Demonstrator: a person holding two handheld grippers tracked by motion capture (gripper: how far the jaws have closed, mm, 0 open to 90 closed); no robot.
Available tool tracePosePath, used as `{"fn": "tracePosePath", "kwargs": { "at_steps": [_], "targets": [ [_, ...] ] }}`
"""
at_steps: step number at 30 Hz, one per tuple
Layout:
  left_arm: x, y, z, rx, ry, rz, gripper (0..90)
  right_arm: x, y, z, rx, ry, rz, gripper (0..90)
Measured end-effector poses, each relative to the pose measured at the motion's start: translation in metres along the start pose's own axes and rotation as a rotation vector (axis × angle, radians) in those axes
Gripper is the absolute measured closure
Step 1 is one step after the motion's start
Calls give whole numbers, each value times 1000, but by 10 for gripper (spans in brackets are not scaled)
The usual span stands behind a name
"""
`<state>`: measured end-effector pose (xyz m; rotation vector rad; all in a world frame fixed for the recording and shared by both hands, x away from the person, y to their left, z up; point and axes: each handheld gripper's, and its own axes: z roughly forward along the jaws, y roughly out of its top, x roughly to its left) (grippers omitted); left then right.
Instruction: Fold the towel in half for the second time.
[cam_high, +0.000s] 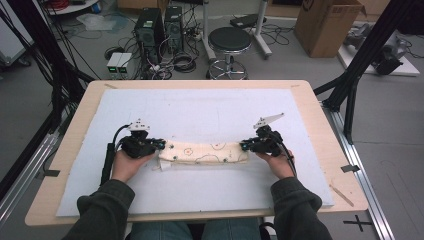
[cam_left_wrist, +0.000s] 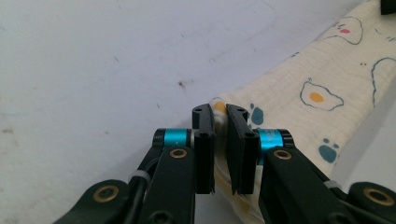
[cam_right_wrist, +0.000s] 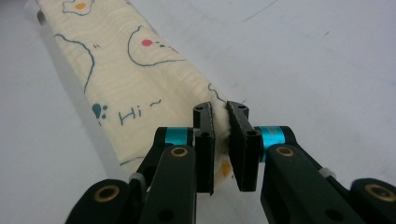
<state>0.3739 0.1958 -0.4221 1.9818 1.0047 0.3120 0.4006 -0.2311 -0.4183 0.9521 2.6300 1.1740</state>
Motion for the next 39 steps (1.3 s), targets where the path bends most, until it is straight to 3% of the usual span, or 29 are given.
{"fn": "tracePosePath", "kwargs": {
  "at_steps": [7,9,16,20,24,28,39],
  "targets": [
    [13,13,14,-8,43,-24,815,-17,14,6,-23,-45,17,812],
    [15,16,18,-30,47,-38,814,-22,13,9,-31,-57,27,811],
    [23,11,33,-22,66,-78,808,-32,11,20,-35,-85,58,804],
    [27,10,35,-24,59,-93,804,-37,9,27,-41,-88,91,803],
    [28,9,36,-24,45,-77,787,-39,7,28,-45,-79,115,785],
    [31,8,34,-25,26,-81,716,-40,6,27,-52,-80,123,753],
    [23,14,20,-62,-18,-60,561,-37,8,13,-109,-75,143,559]
  ]
}}
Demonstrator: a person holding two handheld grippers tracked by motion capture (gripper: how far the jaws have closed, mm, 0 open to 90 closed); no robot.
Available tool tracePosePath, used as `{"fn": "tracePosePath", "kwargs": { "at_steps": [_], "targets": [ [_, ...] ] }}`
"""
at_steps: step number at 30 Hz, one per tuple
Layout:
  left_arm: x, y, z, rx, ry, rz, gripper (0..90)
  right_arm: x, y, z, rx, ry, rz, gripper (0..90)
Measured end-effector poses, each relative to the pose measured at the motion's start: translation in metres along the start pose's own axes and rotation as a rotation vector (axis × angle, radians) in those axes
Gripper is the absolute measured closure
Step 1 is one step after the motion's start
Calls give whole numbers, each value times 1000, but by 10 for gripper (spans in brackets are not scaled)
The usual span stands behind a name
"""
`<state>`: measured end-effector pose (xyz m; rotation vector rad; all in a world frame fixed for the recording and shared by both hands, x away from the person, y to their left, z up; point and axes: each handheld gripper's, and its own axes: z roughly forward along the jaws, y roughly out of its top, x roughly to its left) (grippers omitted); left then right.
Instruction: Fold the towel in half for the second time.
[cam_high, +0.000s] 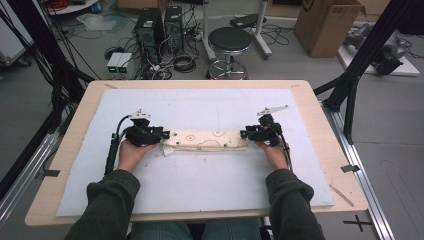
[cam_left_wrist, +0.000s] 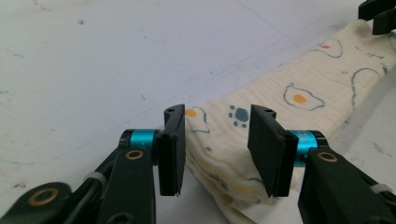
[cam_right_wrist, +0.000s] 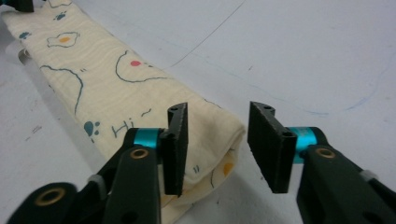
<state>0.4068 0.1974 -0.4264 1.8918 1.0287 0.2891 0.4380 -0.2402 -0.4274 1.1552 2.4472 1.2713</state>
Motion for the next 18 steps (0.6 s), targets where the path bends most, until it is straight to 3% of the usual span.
{"fn": "tracePosePath", "kwargs": {
  "at_steps": [8,18],
  "targets": [
    [-4,3,-14,-26,-7,14,507,5,1,-9,-30,7,8,426],
    [-7,-1,-28,-38,-16,37,472,10,2,-17,-46,19,9,323]
  ]
}}
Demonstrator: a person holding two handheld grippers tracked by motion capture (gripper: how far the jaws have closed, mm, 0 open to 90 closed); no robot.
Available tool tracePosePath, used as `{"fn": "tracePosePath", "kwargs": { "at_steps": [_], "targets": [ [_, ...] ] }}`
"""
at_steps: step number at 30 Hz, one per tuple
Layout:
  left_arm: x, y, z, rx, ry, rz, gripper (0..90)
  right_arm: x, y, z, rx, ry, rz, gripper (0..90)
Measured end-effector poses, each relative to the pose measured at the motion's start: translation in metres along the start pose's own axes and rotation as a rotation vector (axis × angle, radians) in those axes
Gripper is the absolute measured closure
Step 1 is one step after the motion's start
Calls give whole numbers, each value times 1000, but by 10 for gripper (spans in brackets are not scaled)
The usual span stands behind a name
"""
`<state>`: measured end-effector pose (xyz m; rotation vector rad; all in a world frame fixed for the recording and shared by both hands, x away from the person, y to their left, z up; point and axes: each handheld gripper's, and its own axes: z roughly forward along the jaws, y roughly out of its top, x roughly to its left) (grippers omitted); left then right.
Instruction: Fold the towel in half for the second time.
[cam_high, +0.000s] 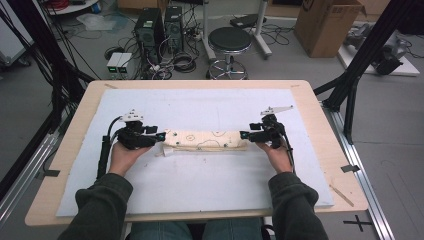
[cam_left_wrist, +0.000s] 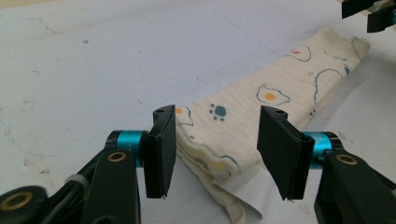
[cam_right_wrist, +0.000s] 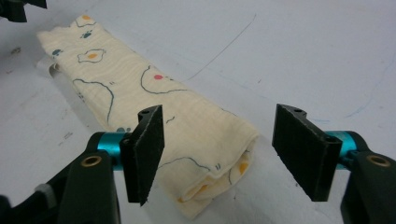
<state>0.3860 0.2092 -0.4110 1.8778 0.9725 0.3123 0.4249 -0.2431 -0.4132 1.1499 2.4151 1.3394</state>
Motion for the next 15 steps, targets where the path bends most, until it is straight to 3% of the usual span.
{"fn": "tracePosePath", "kwargs": {
  "at_steps": [15],
  "targets": [
    [-10,-4,-20,2,-28,34,384,11,1,-12,-15,4,-24,225]
  ]
}}
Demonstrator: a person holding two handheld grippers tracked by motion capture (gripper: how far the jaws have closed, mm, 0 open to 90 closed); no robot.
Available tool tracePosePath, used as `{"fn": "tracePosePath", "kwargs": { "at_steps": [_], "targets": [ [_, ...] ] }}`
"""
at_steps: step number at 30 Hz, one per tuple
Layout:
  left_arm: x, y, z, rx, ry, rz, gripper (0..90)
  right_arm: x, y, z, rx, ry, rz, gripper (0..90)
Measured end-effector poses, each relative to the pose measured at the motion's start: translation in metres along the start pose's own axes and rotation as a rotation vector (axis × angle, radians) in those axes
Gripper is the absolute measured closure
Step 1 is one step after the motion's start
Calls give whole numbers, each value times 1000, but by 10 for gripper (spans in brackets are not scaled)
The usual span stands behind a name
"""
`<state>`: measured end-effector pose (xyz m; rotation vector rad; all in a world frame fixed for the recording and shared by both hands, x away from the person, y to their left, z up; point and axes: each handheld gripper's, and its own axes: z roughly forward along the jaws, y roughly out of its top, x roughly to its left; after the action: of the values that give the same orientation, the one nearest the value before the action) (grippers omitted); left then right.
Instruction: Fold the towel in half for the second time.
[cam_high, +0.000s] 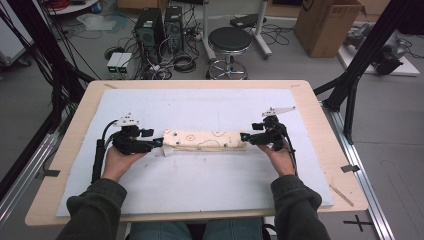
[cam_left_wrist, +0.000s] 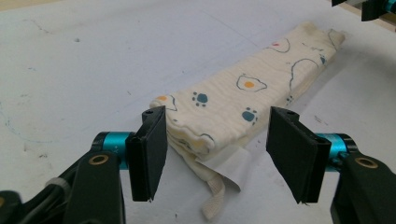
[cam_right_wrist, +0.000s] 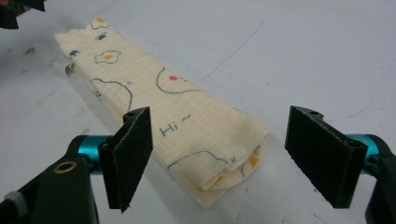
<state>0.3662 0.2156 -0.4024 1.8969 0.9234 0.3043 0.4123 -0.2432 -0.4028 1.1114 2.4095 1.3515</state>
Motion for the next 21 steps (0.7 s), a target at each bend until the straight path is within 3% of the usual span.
{"fn": "tracePosePath", "kwargs": {
  "at_steps": [15,21],
  "targets": [
    [-14,1,-10,7,6,49,347,9,-1,-9,-5,13,-21,192],
    [-16,-6,-17,6,15,66,340,12,-5,-15,-22,16,-27,188]
  ]
}}
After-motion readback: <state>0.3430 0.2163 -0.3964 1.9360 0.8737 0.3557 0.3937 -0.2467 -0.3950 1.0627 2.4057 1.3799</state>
